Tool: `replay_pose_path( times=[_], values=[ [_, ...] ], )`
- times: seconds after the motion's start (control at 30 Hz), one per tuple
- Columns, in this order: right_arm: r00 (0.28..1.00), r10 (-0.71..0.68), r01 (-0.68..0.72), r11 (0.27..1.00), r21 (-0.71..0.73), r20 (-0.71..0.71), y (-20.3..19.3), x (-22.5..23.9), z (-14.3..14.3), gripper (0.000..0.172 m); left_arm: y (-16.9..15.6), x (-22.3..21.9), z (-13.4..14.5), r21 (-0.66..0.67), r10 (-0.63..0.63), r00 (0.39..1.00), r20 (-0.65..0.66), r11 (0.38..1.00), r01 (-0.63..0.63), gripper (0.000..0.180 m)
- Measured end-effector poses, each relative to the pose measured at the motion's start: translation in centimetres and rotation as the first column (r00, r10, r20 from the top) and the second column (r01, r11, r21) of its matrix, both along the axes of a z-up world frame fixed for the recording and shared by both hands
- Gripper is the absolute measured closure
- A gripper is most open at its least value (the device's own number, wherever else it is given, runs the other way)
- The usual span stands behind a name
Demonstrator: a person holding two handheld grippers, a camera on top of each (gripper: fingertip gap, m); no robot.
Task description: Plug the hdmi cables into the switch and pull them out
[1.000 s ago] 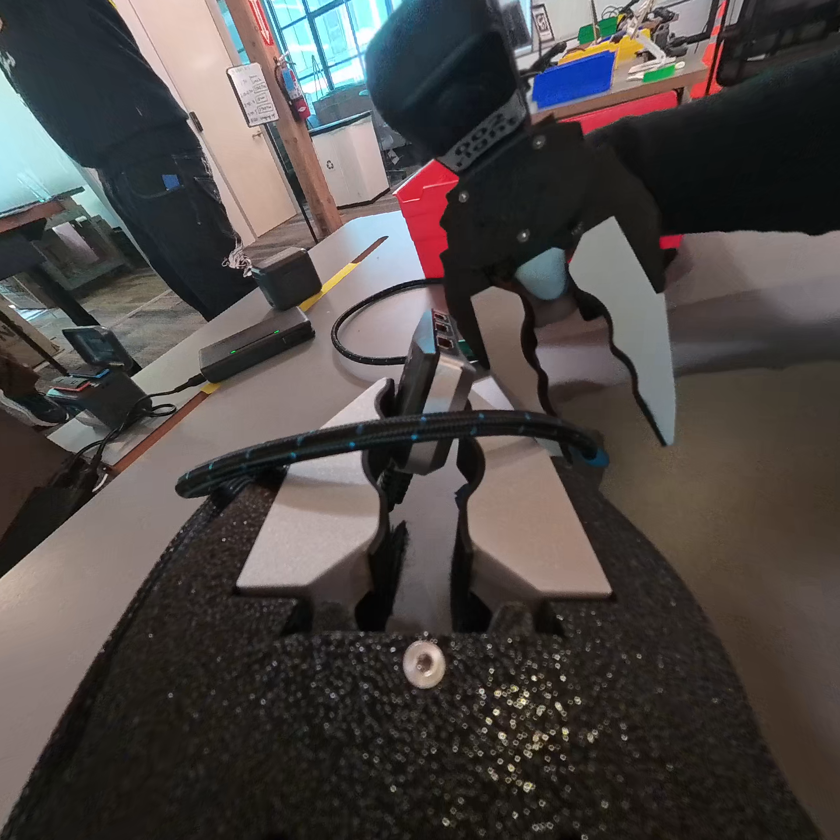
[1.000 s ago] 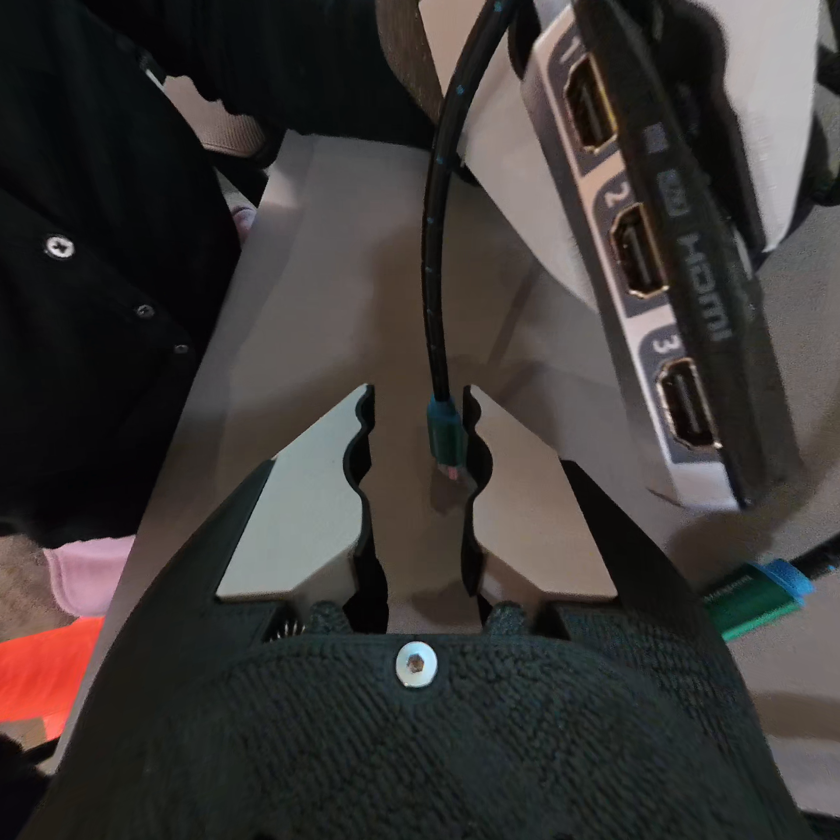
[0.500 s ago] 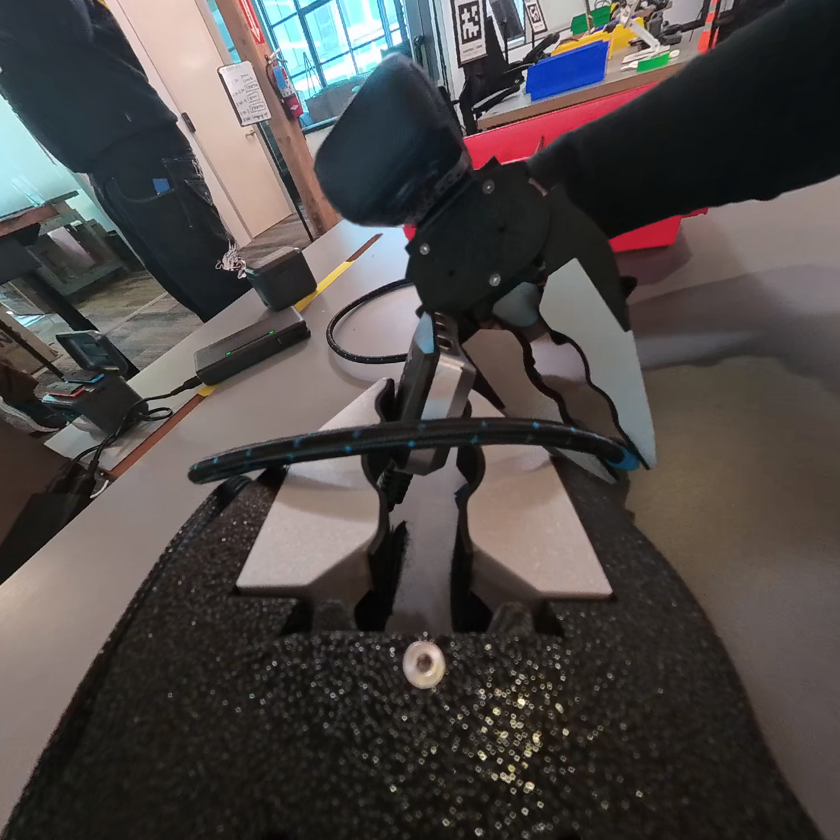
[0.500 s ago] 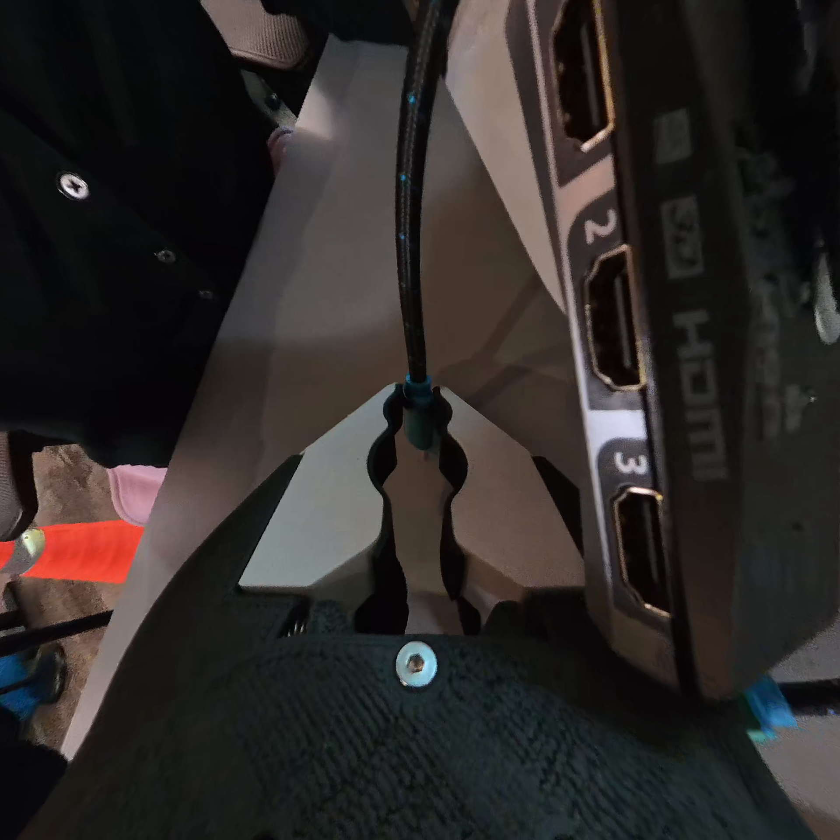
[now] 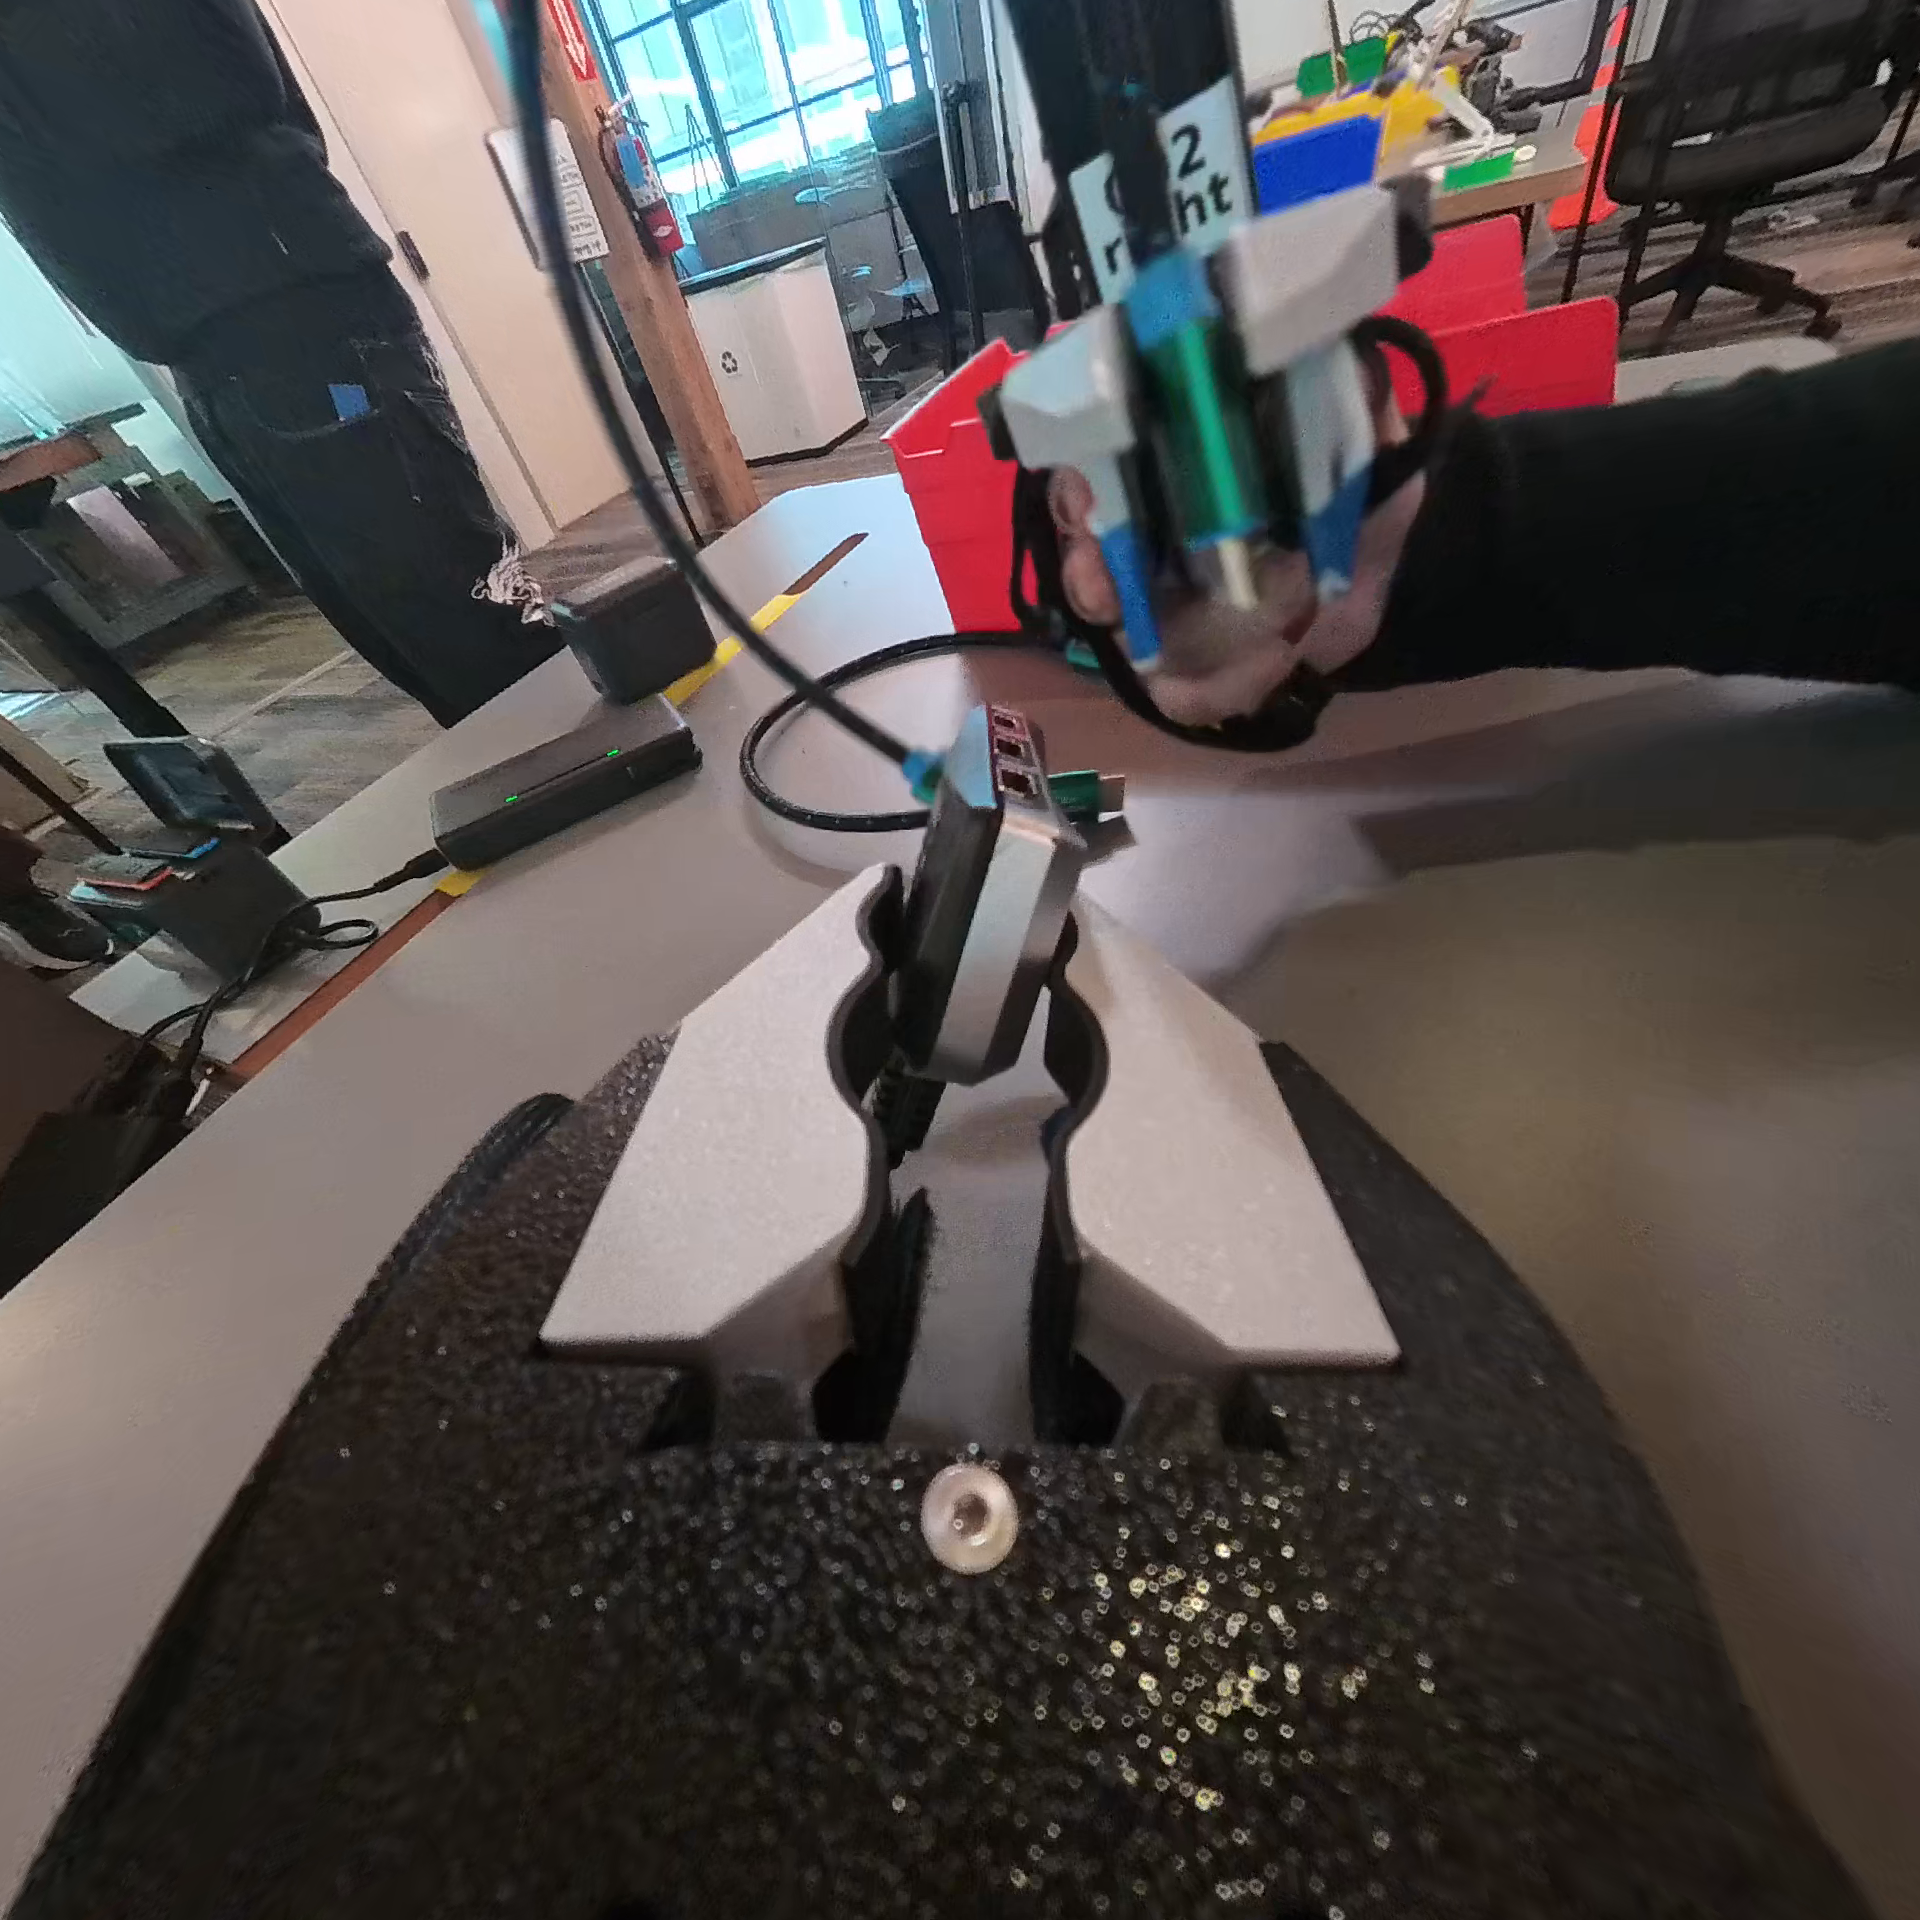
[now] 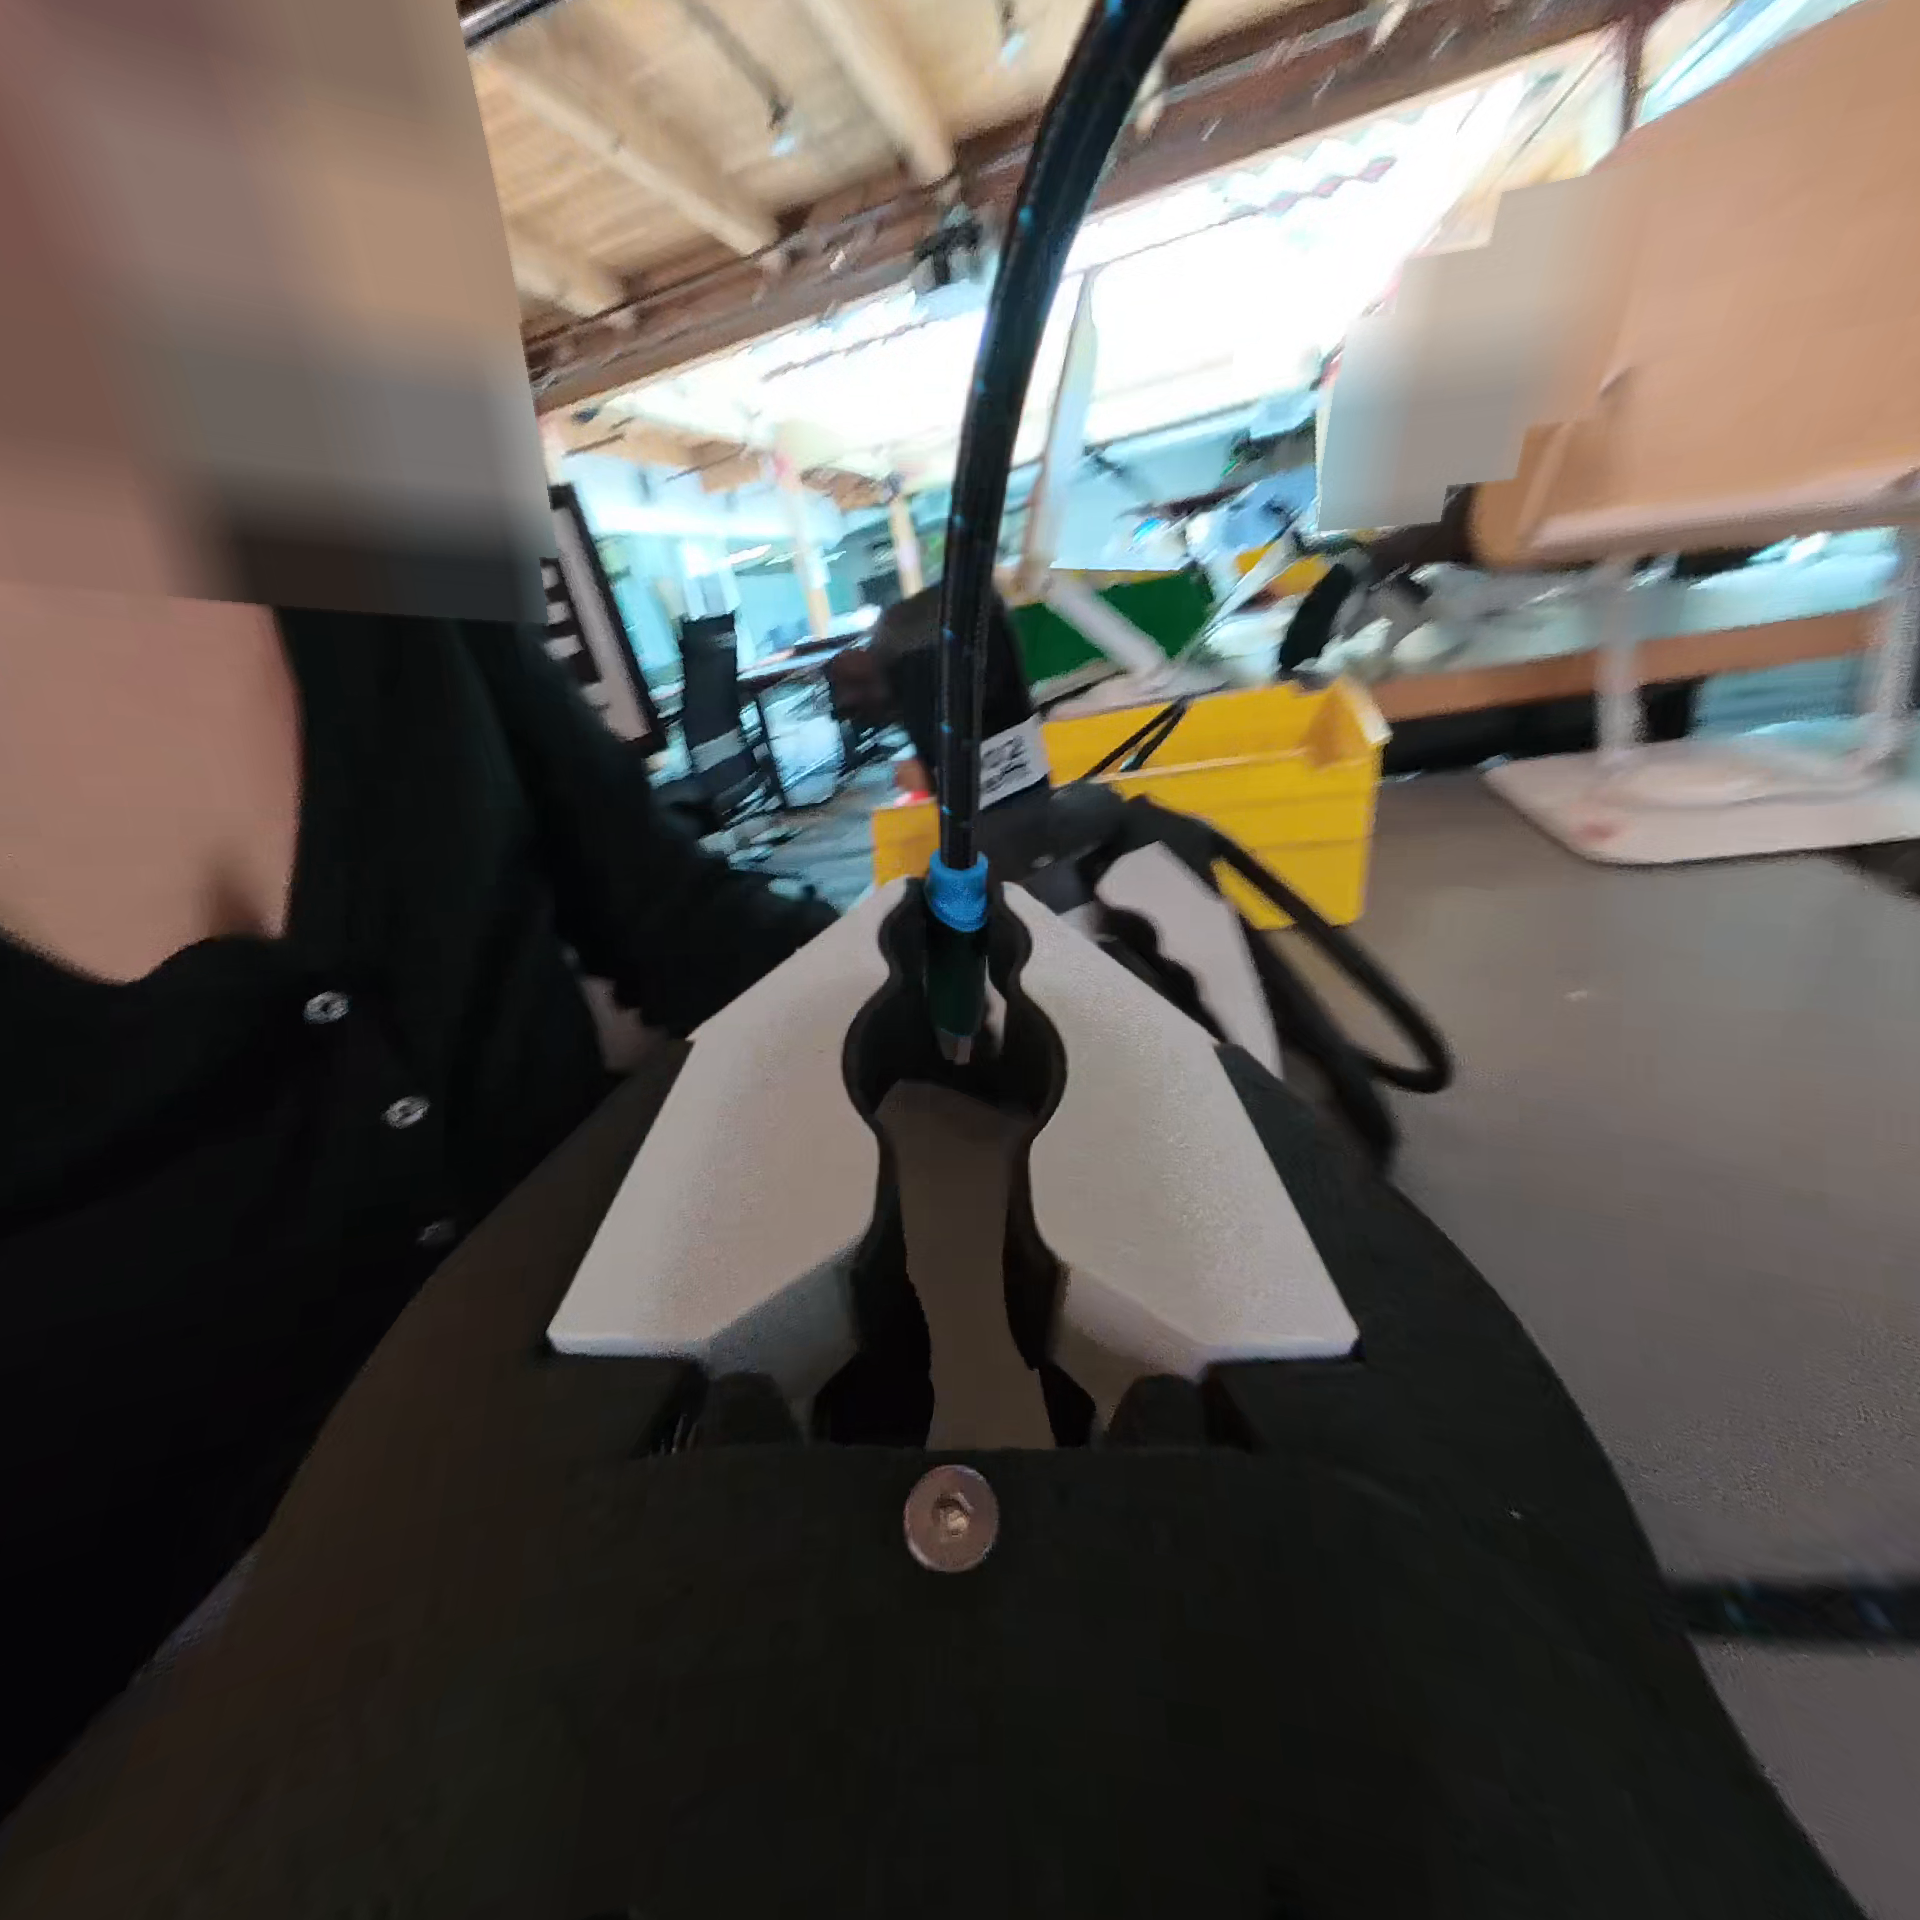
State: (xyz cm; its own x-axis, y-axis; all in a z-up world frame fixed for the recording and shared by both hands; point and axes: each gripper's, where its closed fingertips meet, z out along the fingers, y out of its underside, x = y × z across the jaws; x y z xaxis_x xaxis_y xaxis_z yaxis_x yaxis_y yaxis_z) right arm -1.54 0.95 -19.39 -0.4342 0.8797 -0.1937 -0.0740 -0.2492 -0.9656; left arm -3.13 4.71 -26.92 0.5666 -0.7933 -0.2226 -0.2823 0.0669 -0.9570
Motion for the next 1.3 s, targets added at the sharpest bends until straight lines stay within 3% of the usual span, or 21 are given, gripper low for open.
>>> replay_pose_path(
  times=[0.17, 0.33, 0.63, 1.07, 1.3],
  values=[
    [0.981, -0.193, 0.194, 0.979, 0.059, -0.024, 3.1, 0.1, 0.4, 0.162, -0.1, -0.2, 0.2, -0.033, -0.025, 1.0, 0.016, 0.999, 0.025, 0.157],
    [0.962, -0.273, 0.271, 0.959, 0.088, 0.016, 4.8, -0.8, 0.0, 0.162, -0.2, -0.8, 1.0, -0.082, -0.052, 0.995, 0.09, 0.995, 0.06, 0.157],
    [0.967, -0.252, 0.249, 0.966, 0.066, 0.031, 4.7, -2.1, -0.2, 0.163, -0.4, -1.7, 2.0, -0.128, -0.088, 0.98, 0.18, 0.985, 0.112, 0.158],
    [0.964, -0.265, 0.254, 0.94, 0.228, 0.02, 3.7, -1.6, -0.6, 0.163, -0.5, -1.8, 2.1, -0.14, -0.103, 0.975, 0.195, 0.981, 0.131, 0.158],
    [0.969, -0.246, 0.241, 0.939, 0.247, -0.009, 3.5, -1.4, -0.8, 0.163, -0.8, -1.7, 2.0, -0.144, -0.125, 0.971, 0.202, 0.977, 0.156, 0.159]
  ],
)
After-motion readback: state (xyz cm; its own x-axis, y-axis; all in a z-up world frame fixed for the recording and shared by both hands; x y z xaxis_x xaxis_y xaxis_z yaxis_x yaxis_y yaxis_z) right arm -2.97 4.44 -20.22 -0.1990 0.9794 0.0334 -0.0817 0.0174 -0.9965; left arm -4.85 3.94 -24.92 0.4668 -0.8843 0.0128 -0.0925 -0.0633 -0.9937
